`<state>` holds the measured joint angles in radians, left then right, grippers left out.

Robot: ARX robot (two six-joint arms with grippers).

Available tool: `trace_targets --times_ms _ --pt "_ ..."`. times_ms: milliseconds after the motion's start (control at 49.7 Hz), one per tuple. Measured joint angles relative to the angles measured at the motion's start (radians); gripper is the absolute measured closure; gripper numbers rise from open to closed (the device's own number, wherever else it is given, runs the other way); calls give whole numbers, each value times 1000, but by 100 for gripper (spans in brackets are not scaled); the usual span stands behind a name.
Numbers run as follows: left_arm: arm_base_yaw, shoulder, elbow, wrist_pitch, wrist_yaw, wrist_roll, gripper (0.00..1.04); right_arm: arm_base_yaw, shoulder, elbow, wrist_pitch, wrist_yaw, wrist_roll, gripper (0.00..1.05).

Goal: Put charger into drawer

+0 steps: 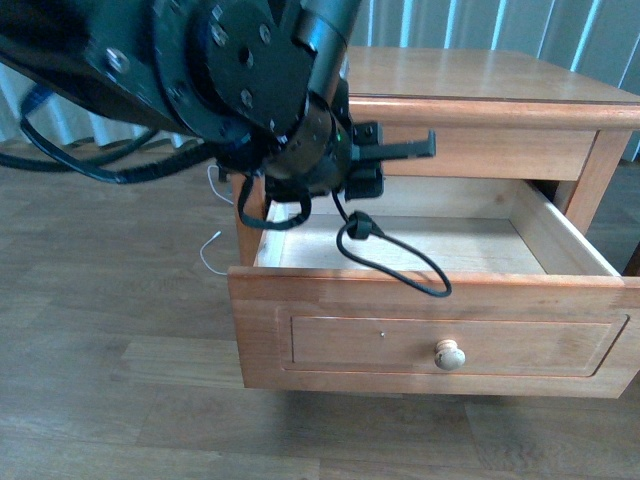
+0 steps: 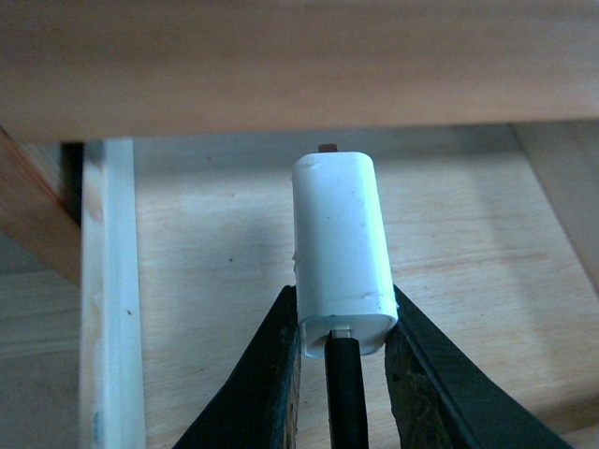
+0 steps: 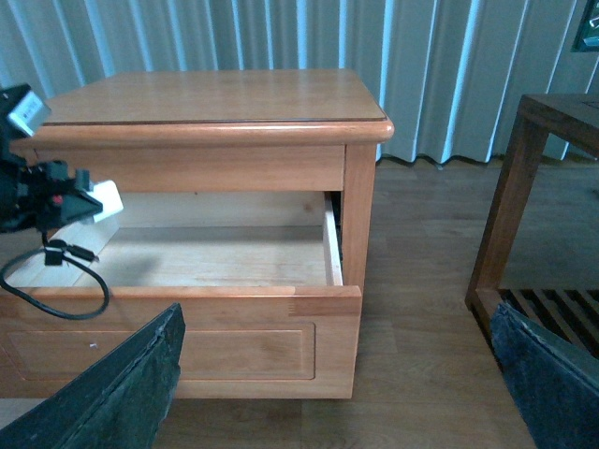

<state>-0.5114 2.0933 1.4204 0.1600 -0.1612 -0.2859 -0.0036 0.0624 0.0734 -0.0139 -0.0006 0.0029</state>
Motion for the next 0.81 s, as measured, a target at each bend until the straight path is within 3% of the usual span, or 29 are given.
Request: trace_targets --times_ms 282,483,765,806 --pt "-24 148 138 -37 -24 -27 82 0 0 0 0 0 0 8" --pt "-31 149 151 2 -79 -35 47 0 0 0 0 0 0 8" --pt "11 -22 18 76 -135 -45 6 0 0 0 0 0 0 8" --pt "23 -60 -6 85 -140 -43 4 0 0 0 0 0 0 8"
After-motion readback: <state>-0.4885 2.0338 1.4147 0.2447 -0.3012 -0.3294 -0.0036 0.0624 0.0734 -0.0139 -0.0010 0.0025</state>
